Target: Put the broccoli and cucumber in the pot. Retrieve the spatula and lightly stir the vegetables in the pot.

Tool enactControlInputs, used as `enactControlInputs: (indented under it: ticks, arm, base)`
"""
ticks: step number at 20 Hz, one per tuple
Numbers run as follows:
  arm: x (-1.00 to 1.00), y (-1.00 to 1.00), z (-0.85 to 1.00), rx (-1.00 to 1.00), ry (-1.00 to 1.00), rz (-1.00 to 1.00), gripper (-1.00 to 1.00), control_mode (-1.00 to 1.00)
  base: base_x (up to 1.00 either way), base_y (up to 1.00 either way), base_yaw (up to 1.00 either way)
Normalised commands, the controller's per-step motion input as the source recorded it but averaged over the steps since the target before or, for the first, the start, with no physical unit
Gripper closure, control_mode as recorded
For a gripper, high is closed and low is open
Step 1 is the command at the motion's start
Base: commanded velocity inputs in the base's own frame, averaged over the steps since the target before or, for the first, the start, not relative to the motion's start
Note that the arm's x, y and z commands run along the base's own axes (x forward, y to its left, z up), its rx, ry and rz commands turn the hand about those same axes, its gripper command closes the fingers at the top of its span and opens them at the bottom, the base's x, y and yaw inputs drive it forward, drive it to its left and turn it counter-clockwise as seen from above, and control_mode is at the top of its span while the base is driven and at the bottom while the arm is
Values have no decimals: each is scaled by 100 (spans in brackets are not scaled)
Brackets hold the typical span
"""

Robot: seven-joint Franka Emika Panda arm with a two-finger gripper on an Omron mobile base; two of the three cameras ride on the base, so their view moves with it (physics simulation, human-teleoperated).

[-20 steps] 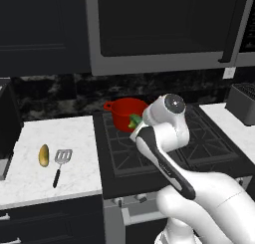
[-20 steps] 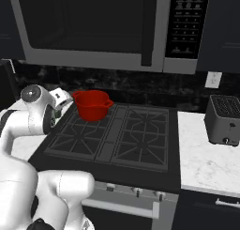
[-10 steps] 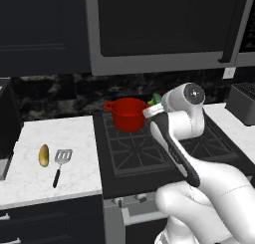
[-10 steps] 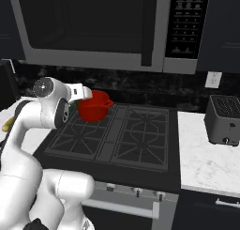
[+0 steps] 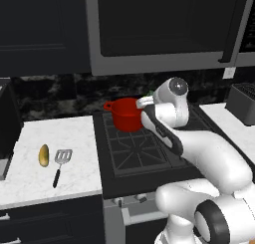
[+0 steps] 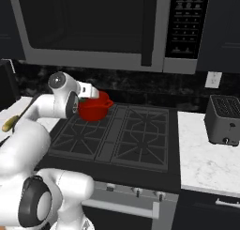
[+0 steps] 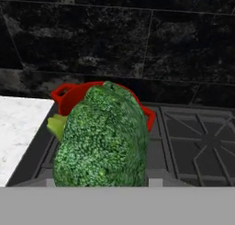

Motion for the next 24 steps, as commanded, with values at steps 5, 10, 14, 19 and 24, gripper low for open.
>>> enactControlInputs:
  ticks: [5, 10, 14, 19, 24]
  arm:
    - [63, 1, -27, 3, 0, -5, 100, -100]
    - [53, 9, -21, 0, 0, -2, 100, -100]
    - [41, 17, -37, 0, 1, 0, 100, -100]
    - [42, 17, -36, 0, 2, 0, 100, -100]
    - [40, 2, -2, 2, 2, 0, 100, -100]
  base:
    - [0, 0, 0]
    - [0, 0, 0]
    - [0, 0, 0]
    - [0, 0, 0]
    - [0, 0, 0]
